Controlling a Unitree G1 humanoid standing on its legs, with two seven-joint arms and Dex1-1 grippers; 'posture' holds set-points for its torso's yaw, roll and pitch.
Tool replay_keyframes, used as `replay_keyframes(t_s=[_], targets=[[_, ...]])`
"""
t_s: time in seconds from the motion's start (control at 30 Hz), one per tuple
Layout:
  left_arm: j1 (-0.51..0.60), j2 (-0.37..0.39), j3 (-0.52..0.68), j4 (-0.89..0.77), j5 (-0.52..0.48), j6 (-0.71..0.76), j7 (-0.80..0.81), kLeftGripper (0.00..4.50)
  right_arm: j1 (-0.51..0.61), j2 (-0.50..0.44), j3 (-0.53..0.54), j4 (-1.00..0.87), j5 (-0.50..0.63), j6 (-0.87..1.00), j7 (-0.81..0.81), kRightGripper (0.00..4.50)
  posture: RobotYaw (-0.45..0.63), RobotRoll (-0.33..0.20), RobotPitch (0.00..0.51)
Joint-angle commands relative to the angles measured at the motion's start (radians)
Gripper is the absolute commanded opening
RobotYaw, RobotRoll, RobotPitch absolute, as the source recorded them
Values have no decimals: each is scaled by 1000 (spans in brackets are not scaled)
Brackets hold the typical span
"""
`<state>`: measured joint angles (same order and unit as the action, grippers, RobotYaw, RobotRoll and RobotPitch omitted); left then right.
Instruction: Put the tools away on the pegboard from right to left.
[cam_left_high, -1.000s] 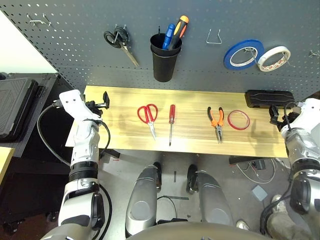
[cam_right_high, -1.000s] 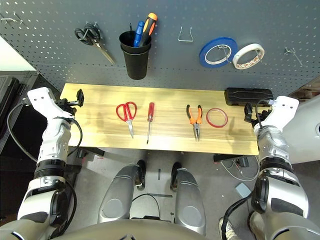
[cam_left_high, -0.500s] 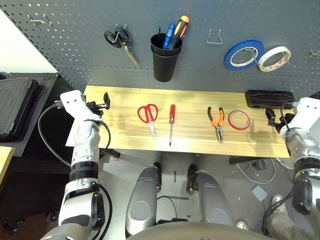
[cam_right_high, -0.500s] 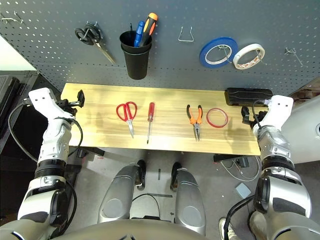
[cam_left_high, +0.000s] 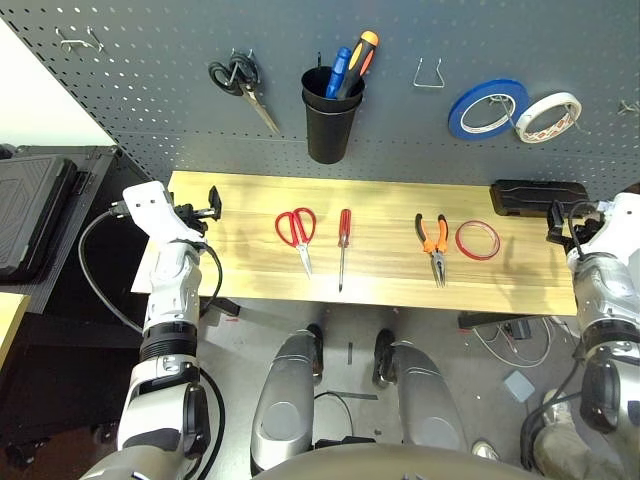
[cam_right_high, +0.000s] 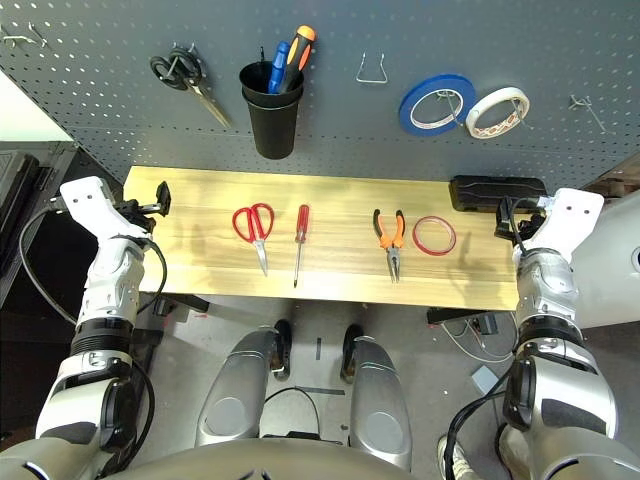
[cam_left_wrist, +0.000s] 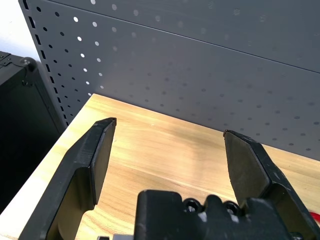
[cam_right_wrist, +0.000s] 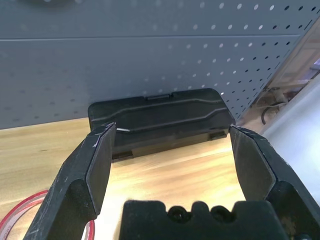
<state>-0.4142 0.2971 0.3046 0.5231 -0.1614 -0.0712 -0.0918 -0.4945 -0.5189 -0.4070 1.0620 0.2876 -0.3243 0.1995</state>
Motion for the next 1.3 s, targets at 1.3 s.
replay_keyframes(t_s=[1.3], targets=[[249, 278, -376, -930, -112, 685, -561, 4460, -311, -25, 613, 269, -577, 378, 554, 4500, 299, 0, 360]])
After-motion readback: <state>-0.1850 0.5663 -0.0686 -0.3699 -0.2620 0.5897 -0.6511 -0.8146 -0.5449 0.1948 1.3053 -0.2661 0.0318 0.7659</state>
